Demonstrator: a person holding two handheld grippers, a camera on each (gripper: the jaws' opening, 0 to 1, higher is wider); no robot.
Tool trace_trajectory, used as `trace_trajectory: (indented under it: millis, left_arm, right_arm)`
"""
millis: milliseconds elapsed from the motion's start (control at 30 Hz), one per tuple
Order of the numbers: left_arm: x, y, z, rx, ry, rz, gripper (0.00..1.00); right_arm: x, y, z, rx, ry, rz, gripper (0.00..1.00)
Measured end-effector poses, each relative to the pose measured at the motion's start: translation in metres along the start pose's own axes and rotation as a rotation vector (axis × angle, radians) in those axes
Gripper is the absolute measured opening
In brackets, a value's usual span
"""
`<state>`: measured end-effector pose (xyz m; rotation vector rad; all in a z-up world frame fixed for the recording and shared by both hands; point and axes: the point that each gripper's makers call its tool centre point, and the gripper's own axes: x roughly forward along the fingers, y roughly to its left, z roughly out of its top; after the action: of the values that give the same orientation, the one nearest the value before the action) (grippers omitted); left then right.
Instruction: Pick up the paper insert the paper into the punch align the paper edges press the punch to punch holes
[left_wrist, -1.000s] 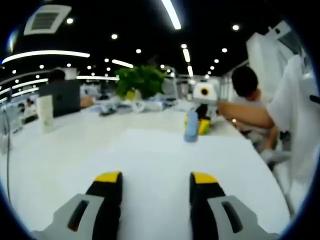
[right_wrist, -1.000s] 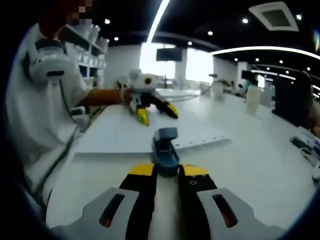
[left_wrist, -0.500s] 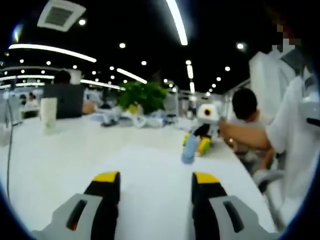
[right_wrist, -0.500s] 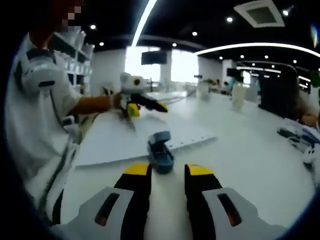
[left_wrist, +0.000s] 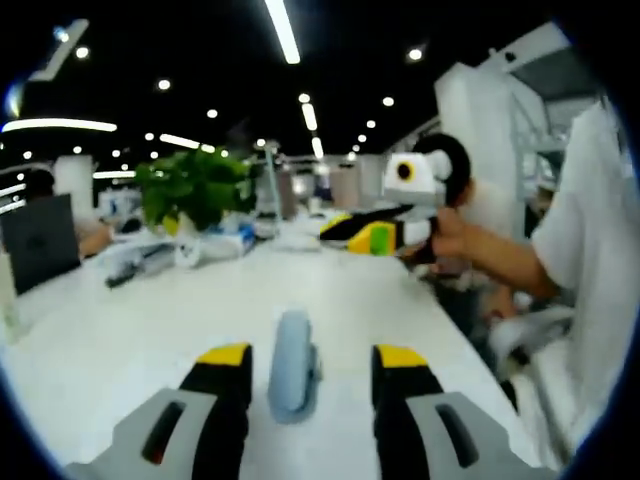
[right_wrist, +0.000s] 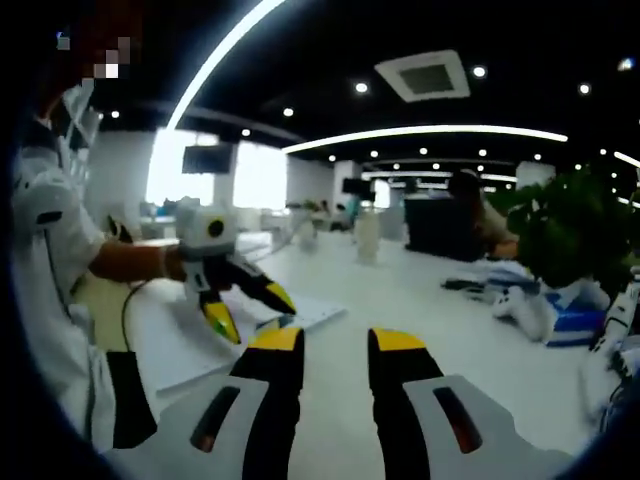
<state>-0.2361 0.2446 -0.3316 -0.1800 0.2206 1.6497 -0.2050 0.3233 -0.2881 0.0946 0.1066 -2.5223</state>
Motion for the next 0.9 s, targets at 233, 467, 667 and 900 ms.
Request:
trace_trajectory:
  millis: [233, 467, 667, 900]
  left_arm:
    - [0.025, 0.008, -0.010, -0.018, 0.020, -0.013, 0.48]
    - [0.029, 0.007, -0.024, -0.039, 0.029, -0.014, 0.46]
    - [0.030, 0.013, -0.022, -0.037, 0.005, -0.008, 0.46]
    - [0.031, 0.016, -0.021, 0.005, -0.001, 0.001, 0.40]
  right_arm:
    - [-0.014, -0.008, 0.007, 0.083, -0.070, -0.084, 0.28]
    - [-0.017, -0.014, 0.006, 0.143, -0.099, -0.126, 0.28]
    - [-0.012, -0.008, -0.005, 0.155, -0.075, -0.138, 0.28]
    - [-0.006, 0.001, -0.004, 0.159, -0.071, -0.157, 0.25]
